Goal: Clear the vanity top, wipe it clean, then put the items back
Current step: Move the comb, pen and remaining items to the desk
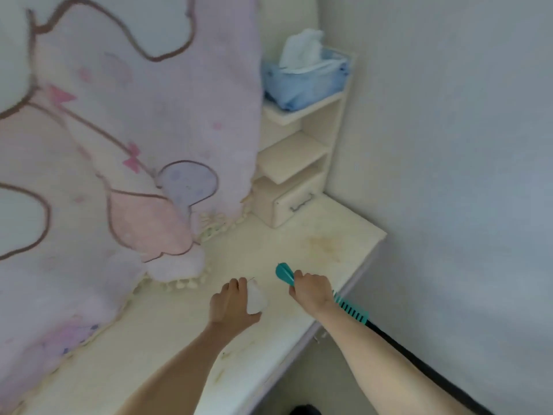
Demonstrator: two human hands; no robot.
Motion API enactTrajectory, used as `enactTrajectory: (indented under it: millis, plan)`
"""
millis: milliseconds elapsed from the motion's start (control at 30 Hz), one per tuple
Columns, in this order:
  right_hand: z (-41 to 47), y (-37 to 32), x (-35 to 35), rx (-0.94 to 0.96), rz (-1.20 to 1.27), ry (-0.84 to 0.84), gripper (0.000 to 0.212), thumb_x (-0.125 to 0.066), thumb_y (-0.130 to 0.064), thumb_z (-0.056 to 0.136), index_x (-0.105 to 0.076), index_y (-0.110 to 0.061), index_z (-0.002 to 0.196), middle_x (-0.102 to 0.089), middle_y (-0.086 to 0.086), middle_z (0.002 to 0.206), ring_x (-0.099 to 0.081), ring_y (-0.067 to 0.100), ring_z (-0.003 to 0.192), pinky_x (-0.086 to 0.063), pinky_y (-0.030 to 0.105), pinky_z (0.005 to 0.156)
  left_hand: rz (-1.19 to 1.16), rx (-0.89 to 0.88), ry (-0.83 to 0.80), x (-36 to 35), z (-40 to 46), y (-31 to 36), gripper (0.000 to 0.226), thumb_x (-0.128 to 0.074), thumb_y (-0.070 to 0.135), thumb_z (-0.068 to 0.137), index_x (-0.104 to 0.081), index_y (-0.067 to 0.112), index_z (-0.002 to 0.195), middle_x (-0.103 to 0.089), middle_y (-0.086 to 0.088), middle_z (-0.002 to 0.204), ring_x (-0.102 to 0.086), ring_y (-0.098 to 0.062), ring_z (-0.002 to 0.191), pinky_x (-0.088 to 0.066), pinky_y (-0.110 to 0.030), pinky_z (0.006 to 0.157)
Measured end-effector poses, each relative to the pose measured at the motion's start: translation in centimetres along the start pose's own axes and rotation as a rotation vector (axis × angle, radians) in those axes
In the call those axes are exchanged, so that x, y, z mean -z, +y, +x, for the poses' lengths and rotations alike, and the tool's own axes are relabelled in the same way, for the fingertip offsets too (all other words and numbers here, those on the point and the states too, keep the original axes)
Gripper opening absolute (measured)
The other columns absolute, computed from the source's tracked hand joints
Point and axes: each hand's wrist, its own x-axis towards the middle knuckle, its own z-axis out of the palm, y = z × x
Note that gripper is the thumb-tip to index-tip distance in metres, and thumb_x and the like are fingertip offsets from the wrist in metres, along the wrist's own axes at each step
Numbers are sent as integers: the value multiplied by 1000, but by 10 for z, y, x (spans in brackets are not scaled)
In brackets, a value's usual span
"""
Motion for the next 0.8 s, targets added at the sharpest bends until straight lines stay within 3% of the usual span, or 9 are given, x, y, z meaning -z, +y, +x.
enactTrajectory:
  millis: [100,233,333,467,567,700,800]
  plan:
    - [-42,44,4,-215,60,16,26,-39,-27,97,-50,-7,108,-66,8,94,-60,25,73,-41,30,58,108,-130,-12,5,13,57,65,-59,58,74,-39,15,118,-50,1,114,-52,-18,104,-46,-31,73]
    - [-113,108,5,-513,145,72,26,-43,-29,94,-56,-9,106,-68,9,95,-65,29,83,-44,33,64,160,-379,-26,3,17,150,66,-53,63,76,-38,15,119,-51,1,116,-53,-17,103,-43,-27,69]
    - [-184,154,-1,-712,203,98,20,-43,-27,94,-55,-12,100,-68,10,96,-65,30,86,-36,30,59,160,-576,-33,-8,0,232,63,-57,56,76,-39,16,120,-50,0,119,-51,-19,108,-43,-29,72]
    - [-292,203,-13,-953,93,195,22,-61,-31,85,-57,-10,86,-66,7,72,-64,22,61,-24,23,44,154,-839,-43,-30,-49,334,65,-60,56,75,-39,15,121,-50,0,120,-51,-18,108,-46,-29,74]
    - [-377,230,-25,-1110,140,124,22,-40,-28,96,-50,-9,100,-64,7,87,-63,24,76,-23,26,45,169,-1010,-56,-45,-97,408,67,-58,60,76,-37,16,123,-50,2,119,-52,-16,105,-45,-26,69]
    - [-481,258,-33,-1359,134,150,28,-42,-27,95,-53,-5,109,-67,13,102,-66,30,90,-44,31,67,199,-1211,-87,-65,-162,497,70,-58,58,76,-35,15,126,-48,1,121,-49,-17,109,-44,-28,75]
    - [-552,271,-31,-1529,90,153,33,-65,-34,80,-61,-4,93,-70,15,83,-69,30,74,-50,31,60,186,-1349,-92,-80,-208,555,68,-59,56,75,-38,14,124,-50,0,118,-51,-18,107,-40,-27,68]
